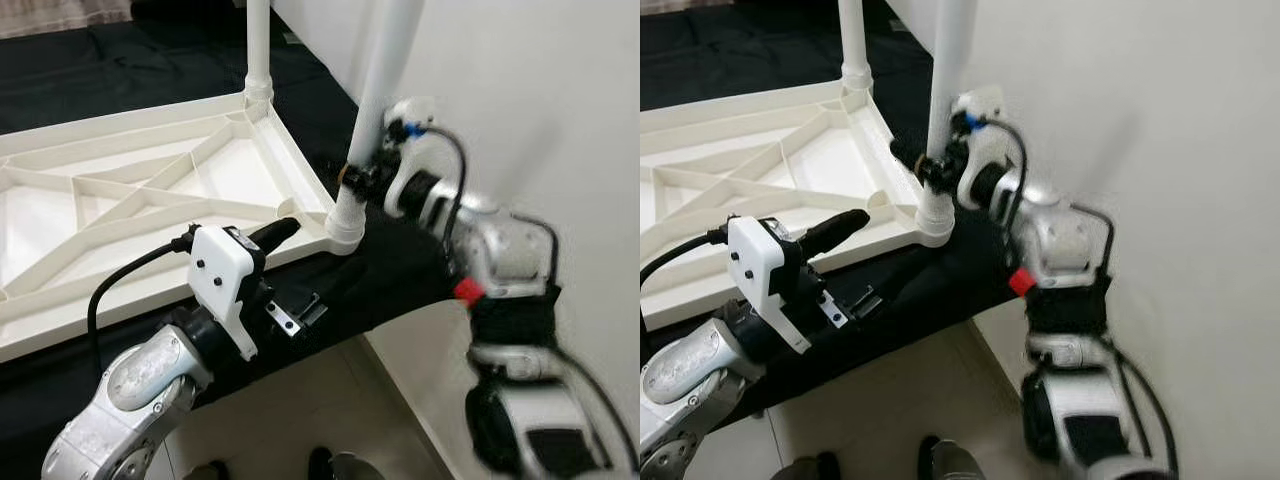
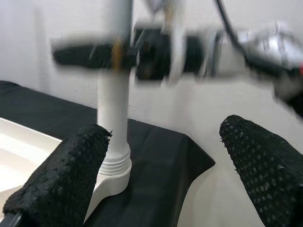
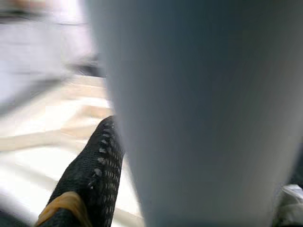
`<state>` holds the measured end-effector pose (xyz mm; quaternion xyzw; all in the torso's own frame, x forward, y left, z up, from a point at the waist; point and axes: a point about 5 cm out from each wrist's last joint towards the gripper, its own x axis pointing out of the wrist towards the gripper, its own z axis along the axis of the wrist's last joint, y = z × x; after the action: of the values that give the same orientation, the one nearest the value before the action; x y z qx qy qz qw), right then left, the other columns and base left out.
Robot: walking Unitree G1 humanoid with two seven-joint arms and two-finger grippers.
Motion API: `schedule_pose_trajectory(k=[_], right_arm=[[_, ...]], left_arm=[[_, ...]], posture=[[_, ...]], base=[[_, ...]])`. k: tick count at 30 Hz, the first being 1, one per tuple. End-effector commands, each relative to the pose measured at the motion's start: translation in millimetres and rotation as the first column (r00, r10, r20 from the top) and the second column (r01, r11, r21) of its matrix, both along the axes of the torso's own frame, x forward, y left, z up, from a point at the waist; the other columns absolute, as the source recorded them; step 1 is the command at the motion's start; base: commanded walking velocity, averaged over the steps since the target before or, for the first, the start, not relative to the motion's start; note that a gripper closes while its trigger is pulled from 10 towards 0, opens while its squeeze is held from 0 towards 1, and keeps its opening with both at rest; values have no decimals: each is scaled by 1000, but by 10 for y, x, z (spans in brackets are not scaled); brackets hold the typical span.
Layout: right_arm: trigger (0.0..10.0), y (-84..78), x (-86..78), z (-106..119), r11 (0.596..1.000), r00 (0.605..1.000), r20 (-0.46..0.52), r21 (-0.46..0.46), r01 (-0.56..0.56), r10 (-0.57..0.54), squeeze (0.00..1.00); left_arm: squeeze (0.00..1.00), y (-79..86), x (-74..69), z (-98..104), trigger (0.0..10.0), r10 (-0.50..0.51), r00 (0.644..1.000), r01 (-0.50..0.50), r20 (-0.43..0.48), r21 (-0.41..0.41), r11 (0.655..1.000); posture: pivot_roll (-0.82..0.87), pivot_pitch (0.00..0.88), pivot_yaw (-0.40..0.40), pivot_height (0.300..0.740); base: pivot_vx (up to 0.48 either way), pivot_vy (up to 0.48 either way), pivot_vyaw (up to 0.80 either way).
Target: Building children table
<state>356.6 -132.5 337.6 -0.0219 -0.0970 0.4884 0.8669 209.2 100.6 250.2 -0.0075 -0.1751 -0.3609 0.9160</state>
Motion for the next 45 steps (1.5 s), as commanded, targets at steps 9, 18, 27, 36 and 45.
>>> schedule_pose_trajectory(k=[9, 18, 27, 36, 45], right_arm=[[10000, -222, -62, 125, 924, 926, 30, -87, -373, 377, 0], [0, -413, -19, -23, 953, 953, -11, -10, -304, 304, 0], [0, -311, 19, -623, 999, 985, -170, 0, 42, -41, 0], [0, 542, -326, -1081, 824, 804, -187, -68, 562, -564, 0], [10000, 629, -139, -807, 878, 866, -157, -18, 479, -476, 0]], left_arm=[[0, -4, -57, -4, 10000, -1, 1000, 1, -8, 1, 1000], [0, 8, -63, 8, 10000, 4, 1000, -4, -6, 1, 1000], [0, 30, -44, -8, 10000, 10, 1000, -10, -10, -2, 1000], [0, 0, 16, -2, 10000, -6, 1000, 6, 0, -5, 1000], [0, 14, 52, 29, 10000, 6, 1000, -6, 23, 2, 1000]], posture=[[46, 271, -133, 740], [47, 275, -128, 740], [47, 265, -119, 740], [30, 233, -112, 740], [30, 209, -117, 740]], base=[[0, 0, 0], [0, 0, 0], [0, 0, 0], [0, 0, 0], [0, 0, 0]])
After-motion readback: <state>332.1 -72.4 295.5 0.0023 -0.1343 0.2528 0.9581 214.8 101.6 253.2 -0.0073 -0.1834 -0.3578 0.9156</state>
